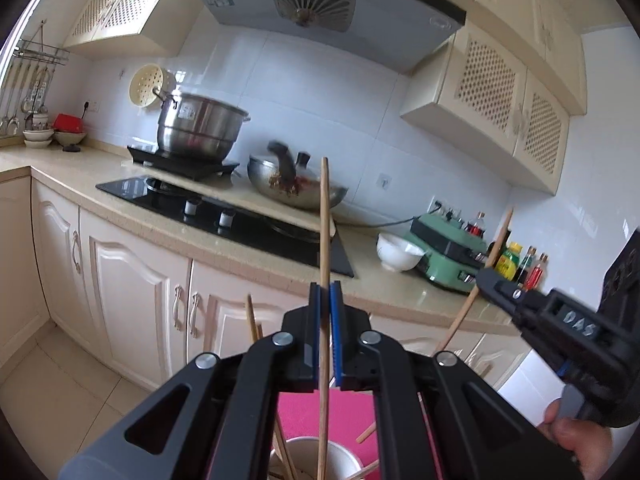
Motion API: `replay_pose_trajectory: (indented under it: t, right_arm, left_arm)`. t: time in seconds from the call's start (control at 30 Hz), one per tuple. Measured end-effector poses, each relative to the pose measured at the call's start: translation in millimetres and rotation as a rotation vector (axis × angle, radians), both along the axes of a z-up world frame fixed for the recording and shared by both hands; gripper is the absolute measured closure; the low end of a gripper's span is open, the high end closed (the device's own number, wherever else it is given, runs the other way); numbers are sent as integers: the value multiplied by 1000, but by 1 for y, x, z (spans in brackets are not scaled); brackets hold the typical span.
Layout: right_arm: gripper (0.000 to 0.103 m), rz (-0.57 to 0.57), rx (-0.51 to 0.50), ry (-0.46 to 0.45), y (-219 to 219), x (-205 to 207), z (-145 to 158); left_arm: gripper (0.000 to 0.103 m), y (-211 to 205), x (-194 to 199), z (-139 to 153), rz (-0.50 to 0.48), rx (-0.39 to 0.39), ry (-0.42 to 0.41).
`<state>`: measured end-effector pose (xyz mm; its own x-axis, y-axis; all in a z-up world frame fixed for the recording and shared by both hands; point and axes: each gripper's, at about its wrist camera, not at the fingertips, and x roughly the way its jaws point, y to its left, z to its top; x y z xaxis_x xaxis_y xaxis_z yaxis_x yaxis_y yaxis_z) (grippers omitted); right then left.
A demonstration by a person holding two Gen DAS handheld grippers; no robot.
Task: Organize utensils
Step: 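Lift chopsticks with both tools and drop them into the pink cup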
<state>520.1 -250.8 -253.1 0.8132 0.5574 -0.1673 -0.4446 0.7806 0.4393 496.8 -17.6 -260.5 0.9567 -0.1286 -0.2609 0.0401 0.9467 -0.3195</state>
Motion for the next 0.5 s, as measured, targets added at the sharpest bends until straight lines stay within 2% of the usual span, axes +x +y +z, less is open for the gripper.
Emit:
replay_pose_trajectory:
  t: [0.3,0.5]
  right_arm:
    - [97,69,-131,10,23,-11,-16]
    - [97,93,-190,29,32,-17,-19]
  left_arm:
    - [98,-8,-5,-36,5,47,48]
    - [98,-6,-19,-50,-10,66,117]
